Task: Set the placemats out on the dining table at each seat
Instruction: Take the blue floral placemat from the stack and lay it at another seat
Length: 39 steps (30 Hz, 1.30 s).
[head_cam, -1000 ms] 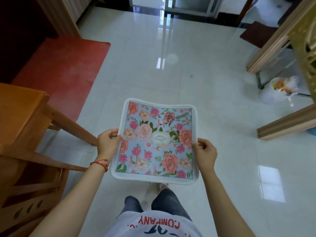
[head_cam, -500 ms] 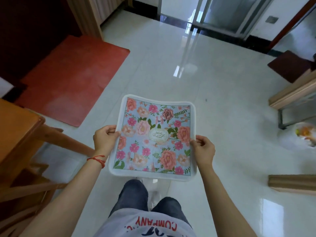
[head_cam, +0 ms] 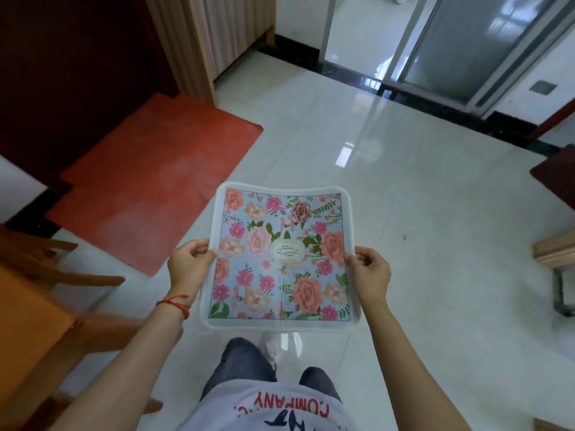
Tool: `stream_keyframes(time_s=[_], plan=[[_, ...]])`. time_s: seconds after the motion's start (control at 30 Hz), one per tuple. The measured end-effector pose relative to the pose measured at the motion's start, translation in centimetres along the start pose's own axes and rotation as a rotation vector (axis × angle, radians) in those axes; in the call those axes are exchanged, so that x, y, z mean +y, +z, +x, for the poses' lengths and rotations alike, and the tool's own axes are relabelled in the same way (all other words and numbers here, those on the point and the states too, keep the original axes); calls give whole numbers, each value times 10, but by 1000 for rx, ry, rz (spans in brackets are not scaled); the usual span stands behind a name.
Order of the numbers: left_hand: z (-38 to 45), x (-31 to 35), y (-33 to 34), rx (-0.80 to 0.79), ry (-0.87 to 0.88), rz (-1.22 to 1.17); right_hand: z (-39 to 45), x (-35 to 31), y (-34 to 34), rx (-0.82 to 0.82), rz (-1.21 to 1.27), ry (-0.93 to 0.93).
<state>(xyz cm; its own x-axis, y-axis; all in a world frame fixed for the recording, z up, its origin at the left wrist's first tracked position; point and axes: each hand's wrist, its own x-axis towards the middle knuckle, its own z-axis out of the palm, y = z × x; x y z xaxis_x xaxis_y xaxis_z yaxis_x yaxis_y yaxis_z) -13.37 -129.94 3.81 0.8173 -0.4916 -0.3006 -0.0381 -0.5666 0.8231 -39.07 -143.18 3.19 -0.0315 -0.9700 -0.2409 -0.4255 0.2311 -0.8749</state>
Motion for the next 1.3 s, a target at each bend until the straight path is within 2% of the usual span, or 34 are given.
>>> stream_keyframes(time_s=[0.37,0.77,1.03,1.17,1.3], plan=[[97,34,-9,165,-85,-50,104,-76,97,-169,-57,-83],[159,45,-40,586,-324,-253,196,-185,247,-617,-190,-279],[171,54,-58,804,-411,-355,203,-234,329,-843,-279,-376],[187,54,-82,893,-442,-388,193,-253,370,-895,-311,-433],[215,53,-115,913,-435,-388,182,-277,414,-931,-291,-479]])
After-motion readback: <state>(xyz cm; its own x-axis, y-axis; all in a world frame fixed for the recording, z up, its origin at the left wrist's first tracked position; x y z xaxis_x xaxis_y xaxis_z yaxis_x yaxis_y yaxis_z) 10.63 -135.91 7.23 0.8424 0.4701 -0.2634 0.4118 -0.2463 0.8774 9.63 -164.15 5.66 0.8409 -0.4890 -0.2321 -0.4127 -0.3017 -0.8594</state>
